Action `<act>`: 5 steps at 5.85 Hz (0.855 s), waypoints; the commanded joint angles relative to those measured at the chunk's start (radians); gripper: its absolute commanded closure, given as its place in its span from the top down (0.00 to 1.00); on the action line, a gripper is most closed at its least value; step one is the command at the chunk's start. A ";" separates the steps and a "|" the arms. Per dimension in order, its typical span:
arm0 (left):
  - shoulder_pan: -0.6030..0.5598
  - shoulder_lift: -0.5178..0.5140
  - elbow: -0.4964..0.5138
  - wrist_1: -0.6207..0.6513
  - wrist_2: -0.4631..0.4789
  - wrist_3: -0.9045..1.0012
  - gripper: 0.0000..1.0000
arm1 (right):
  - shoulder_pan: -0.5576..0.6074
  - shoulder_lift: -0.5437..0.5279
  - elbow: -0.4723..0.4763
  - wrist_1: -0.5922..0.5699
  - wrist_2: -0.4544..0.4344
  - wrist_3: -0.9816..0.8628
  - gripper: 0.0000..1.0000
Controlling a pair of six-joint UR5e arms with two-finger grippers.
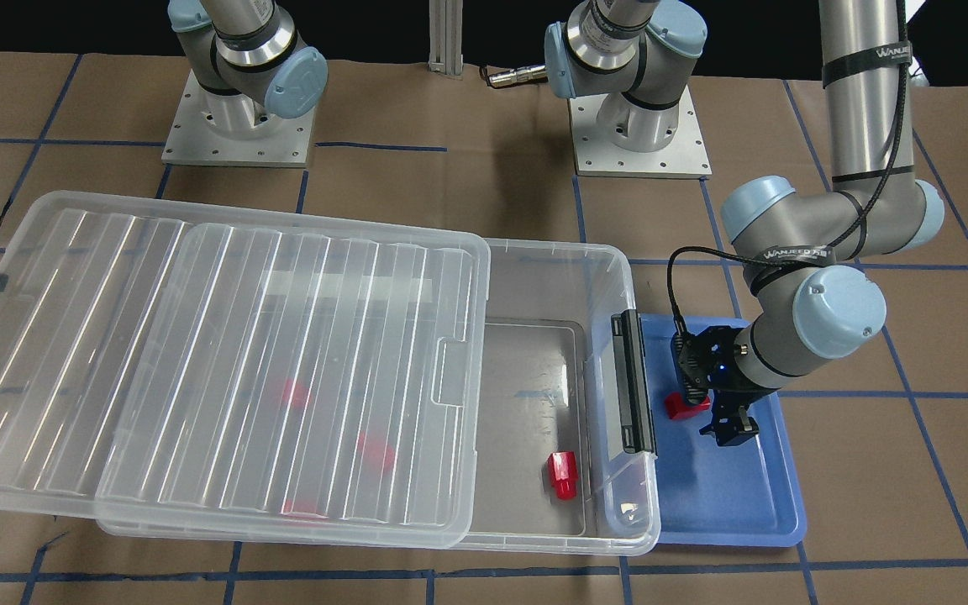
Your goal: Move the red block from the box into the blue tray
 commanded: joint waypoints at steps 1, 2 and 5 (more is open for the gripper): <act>-0.010 0.119 0.052 -0.179 -0.011 -0.102 0.94 | 0.057 -0.021 0.019 0.005 0.042 0.039 1.00; -0.022 0.185 0.107 -0.312 -0.012 -0.137 0.94 | 0.067 -0.039 0.035 0.005 0.045 0.062 1.00; -0.126 0.283 0.230 -0.513 0.000 -0.340 0.94 | 0.151 -0.052 0.049 0.007 0.076 0.095 1.00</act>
